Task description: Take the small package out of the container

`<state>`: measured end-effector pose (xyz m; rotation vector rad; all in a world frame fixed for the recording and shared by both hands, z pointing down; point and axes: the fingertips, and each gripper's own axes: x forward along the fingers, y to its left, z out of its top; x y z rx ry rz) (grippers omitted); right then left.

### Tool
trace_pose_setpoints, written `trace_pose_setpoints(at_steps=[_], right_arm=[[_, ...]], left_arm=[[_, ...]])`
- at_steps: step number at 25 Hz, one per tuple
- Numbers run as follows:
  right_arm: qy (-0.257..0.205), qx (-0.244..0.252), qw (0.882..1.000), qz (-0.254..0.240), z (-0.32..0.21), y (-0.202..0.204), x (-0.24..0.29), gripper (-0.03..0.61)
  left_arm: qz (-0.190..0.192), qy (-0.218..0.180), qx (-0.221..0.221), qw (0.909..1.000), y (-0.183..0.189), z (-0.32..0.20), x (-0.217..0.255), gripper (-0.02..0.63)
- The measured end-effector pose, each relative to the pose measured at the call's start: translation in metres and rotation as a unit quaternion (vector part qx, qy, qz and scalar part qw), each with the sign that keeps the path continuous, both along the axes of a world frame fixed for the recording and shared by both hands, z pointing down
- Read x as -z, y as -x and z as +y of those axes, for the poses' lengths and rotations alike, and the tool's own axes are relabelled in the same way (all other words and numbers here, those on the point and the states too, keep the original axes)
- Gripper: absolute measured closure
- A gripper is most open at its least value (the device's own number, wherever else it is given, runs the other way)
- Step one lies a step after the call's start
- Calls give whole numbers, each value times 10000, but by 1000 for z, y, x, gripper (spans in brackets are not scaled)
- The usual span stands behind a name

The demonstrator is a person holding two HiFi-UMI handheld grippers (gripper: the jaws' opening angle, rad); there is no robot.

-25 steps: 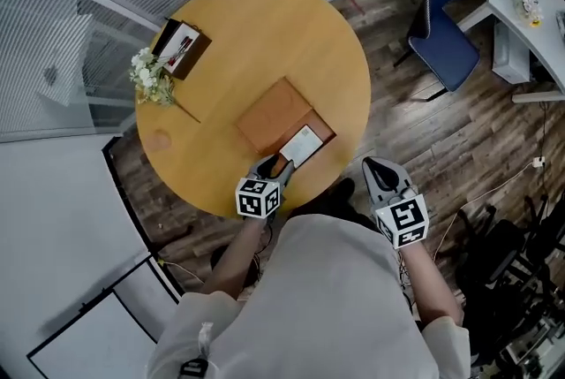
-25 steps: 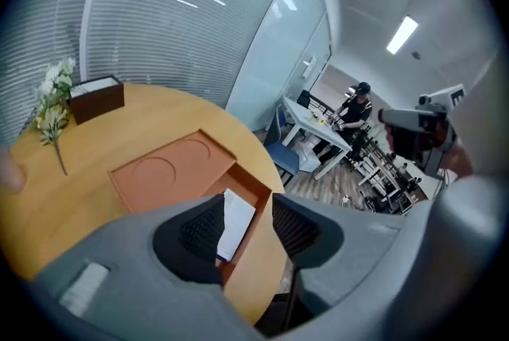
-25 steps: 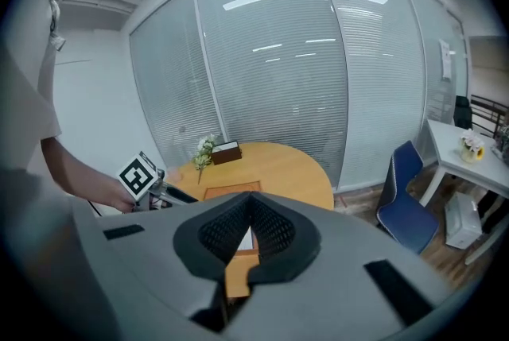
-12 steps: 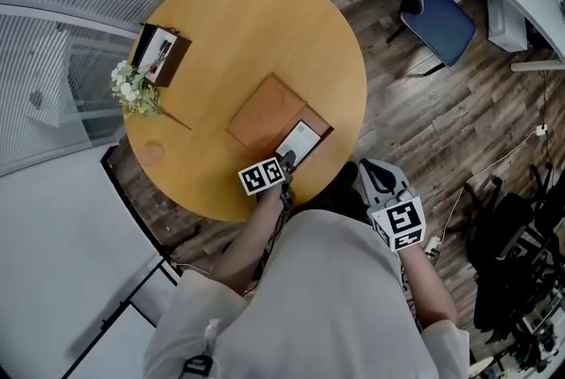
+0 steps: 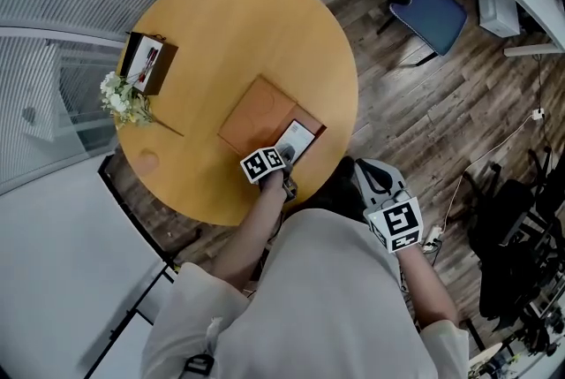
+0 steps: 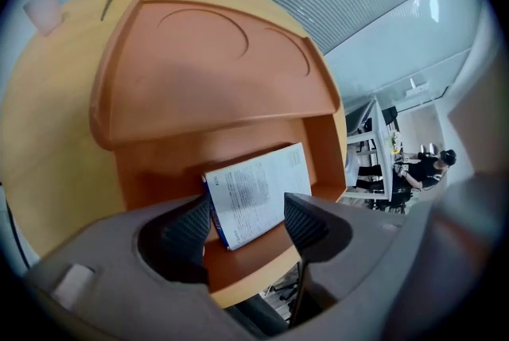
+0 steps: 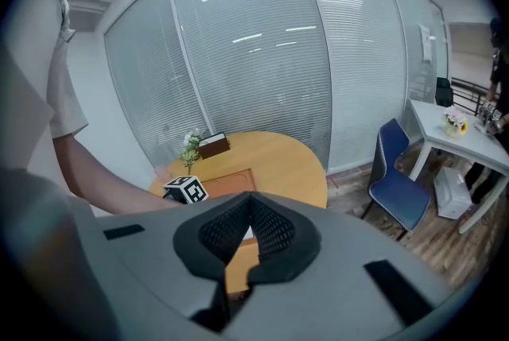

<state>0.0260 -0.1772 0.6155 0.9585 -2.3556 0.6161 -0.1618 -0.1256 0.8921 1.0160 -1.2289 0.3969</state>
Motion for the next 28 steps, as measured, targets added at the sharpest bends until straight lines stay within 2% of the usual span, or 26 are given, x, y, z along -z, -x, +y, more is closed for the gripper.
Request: trace_pose_setpoints(at_steps=[4, 12, 15, 19, 24, 28], right_arm=[[-12, -66, 10000, 53, -1, -3, 1, 575], [-11, -168, 9997, 154, 5, -4, -1, 575], [-45, -199, 9996, 194, 6, -5, 0, 575], [-86, -221, 9995, 211, 5, -7, 3, 575], [-97, -83, 9998, 174, 1, -11, 1, 574], [-80, 63, 9999, 68, -8, -20, -2, 574]], left_arm=[[86, -63, -193, 9998, -8, -10, -1, 337], [362, -442, -496, 9971, -26, -33, 2, 337], [349, -503, -621, 9962, -29, -35, 1, 336], [288, -445, -646, 9965, -28, -32, -3, 330], [335, -414, -458, 9975, -25, -27, -11, 325], [591, -568, -527, 9952, -36, -32, -9, 322]])
